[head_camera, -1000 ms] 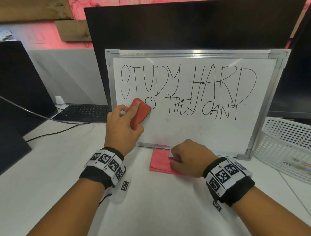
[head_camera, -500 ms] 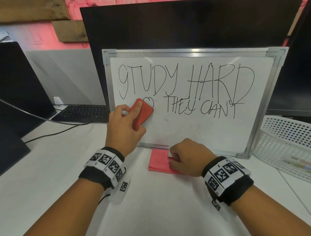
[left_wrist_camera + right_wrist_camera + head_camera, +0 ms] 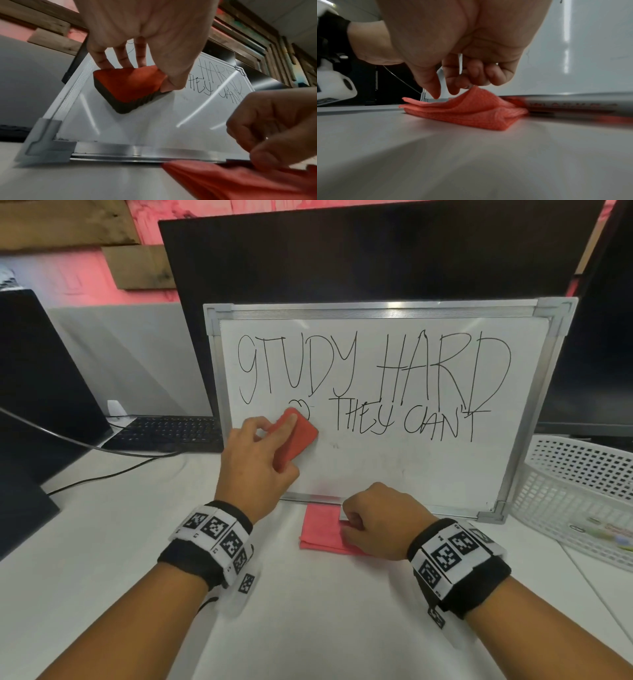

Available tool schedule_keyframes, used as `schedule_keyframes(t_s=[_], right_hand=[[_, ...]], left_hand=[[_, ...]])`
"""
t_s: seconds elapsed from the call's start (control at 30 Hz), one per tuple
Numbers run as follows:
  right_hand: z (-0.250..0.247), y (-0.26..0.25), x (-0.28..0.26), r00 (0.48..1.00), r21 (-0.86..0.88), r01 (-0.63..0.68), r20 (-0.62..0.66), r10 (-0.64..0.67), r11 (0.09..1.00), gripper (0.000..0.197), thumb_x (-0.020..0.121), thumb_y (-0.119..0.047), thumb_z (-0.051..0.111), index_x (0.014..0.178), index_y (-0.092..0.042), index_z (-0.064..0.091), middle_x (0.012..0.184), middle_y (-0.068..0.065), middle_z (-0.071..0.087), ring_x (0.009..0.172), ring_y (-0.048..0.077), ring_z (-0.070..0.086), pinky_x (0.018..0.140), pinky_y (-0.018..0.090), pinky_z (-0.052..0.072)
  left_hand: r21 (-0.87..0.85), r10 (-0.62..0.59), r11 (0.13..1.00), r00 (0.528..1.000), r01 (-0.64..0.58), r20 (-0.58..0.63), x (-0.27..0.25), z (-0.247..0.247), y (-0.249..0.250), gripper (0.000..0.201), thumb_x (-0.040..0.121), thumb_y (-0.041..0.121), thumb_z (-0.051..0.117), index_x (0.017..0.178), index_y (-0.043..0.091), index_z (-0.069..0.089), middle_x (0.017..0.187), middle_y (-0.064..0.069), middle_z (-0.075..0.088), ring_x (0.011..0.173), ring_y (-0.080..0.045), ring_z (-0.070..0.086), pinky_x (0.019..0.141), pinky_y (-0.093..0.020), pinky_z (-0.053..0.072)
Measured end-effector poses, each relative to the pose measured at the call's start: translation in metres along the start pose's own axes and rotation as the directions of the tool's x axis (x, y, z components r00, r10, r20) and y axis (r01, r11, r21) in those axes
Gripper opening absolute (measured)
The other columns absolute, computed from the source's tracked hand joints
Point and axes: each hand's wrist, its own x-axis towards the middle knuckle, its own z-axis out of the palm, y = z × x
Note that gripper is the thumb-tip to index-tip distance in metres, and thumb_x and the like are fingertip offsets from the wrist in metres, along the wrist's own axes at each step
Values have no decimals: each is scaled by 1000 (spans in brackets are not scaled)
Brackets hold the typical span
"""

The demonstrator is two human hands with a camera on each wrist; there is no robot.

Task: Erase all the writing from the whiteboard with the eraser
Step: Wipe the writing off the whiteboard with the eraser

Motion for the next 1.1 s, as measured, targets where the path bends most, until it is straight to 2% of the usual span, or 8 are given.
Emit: schedule_keyframes(t_s=[0.17,0.27,0.4,0.57,0.67,0.83,1.0,1.1], right_hand=[[0,1,0,1000,-11,8,-11,-8,1000,37,91,-40,55,62,-23,39,73,-3,45,74,28,57,55,28,32],[0,0,-1,1000,-9,13,-11,-13,1000,37,91,-40,56,63,-23,39,73,-3,45,75,29,57,55,28,33],[-1,0,-3,1000,-18,-5,-6,4,1000,37,91,-41,55,62,-23,39,73,-3,44,73,27,55,55,28,32],[-4,0,-3,1000,-33,-13,2,13,999,37,91,-41,55,63,-23,38,74,-2,45,72,26,54,54,28,32],[-4,0,-4,1000,-39,-16,1,16,999,37,91,-41,55,64,-22,39,74,-2,45,70,26,53,53,27,30],[-4,0,-3,1000,-41,-10,4,10,999,37,90,-41,56,63,-23,39,74,-2,44,73,27,55,53,27,30],[-3,0,-4,1000,-38,-22,-1,22,999,35,90,-42,55,65,-22,41,76,-2,45,76,28,57,52,26,30],[-3,0,-3,1000,-40,-21,5,21,999,35,91,-42,56,65,-22,41,77,-2,46,77,28,57,53,27,31]], left_hand=[[13,-30,999,999,30,10,-1,0,-5,72,76,24,74,145,33,53,125,-5,51,102,-28,48,94,-43,47],[64,52,996,997,-56,55,-6,3,-2,71,75,26,72,144,32,53,124,-4,51,98,-28,49,89,-49,51],[5,-80,997,997,80,-20,-3,1,-7,74,77,24,76,145,33,52,123,-5,52,101,-30,48,92,-42,46],[44,48,998,995,-52,90,-10,3,-6,69,74,31,66,142,31,55,124,-4,52,96,-29,50,87,-49,52],[32,7,999,998,-9,59,-8,5,-5,70,74,26,73,142,31,56,123,-3,52,96,-28,49,88,-46,51],[79,68,994,990,-78,120,-8,7,1,67,76,36,60,143,33,53,125,-2,51,95,-28,48,84,-49,52],[51,27,998,999,-29,44,-5,6,1,68,75,33,61,143,33,54,124,-3,51,94,-28,48,87,-45,50],[85,71,993,992,-80,100,-6,7,5,66,76,35,60,142,32,54,125,-4,51,96,-28,48,84,-50,52]])
